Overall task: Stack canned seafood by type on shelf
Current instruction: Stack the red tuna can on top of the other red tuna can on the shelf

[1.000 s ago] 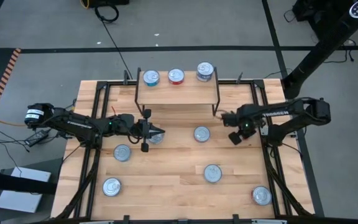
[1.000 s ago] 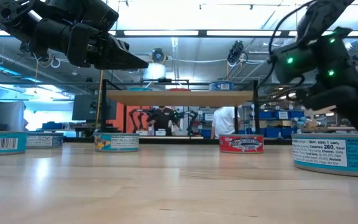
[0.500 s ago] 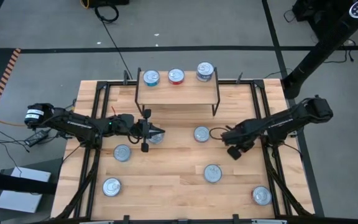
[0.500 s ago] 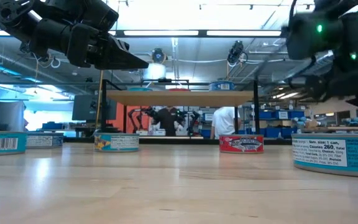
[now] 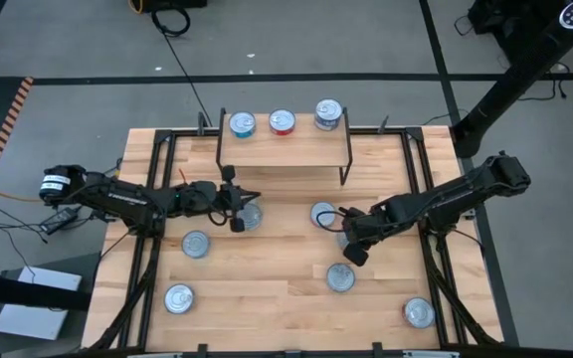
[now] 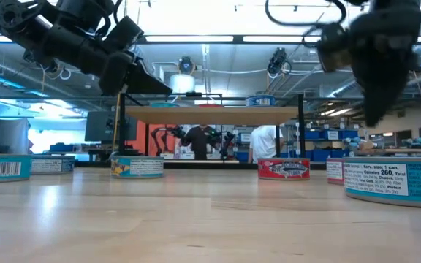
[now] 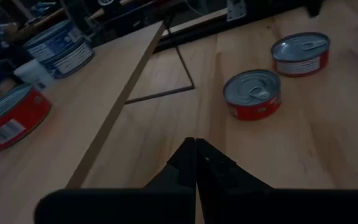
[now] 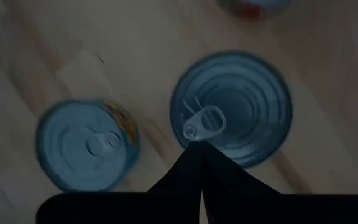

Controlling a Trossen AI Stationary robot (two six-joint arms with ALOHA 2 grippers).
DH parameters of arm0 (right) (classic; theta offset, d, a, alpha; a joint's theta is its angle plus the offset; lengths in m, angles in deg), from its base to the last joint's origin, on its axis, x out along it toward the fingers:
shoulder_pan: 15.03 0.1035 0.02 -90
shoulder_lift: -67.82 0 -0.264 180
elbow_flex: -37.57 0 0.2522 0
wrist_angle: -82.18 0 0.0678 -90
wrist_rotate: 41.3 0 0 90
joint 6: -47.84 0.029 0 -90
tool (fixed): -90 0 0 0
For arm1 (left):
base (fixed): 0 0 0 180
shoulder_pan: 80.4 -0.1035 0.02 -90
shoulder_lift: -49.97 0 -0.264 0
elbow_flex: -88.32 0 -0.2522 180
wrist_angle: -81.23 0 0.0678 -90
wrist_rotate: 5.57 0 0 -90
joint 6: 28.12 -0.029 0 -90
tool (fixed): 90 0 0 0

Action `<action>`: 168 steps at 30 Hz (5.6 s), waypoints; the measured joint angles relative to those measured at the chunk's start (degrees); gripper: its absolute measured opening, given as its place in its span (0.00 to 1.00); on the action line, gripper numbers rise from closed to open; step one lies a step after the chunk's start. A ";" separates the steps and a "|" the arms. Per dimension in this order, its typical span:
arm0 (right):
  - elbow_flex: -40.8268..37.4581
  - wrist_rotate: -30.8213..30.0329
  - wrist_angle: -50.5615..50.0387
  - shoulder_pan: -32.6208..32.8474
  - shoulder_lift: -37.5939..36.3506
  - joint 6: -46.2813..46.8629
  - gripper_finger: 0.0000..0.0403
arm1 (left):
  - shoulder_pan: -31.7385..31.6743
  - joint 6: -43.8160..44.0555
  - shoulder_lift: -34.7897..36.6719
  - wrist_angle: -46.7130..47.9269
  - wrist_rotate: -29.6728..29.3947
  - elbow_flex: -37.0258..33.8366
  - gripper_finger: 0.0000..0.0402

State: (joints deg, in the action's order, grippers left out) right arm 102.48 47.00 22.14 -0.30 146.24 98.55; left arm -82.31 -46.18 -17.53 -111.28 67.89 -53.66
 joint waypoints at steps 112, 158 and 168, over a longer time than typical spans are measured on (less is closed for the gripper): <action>22.58 -2.61 30.41 5.40 27.36 -10.86 0.01 | 0.04 0.33 -0.02 0.29 15.53 0.00 0.01; 0.65 2.19 62.86 -0.70 27.45 1.64 0.15 | 0.06 0.33 -0.02 0.07 15.79 0.00 0.01; 0.65 5.19 62.57 -0.53 27.27 0.32 0.26 | 0.06 0.33 -0.02 0.12 15.79 0.00 0.01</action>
State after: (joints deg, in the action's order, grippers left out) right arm 103.13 52.20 84.71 -0.82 173.51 98.88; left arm -82.25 -45.85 -17.56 -111.16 83.68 -53.66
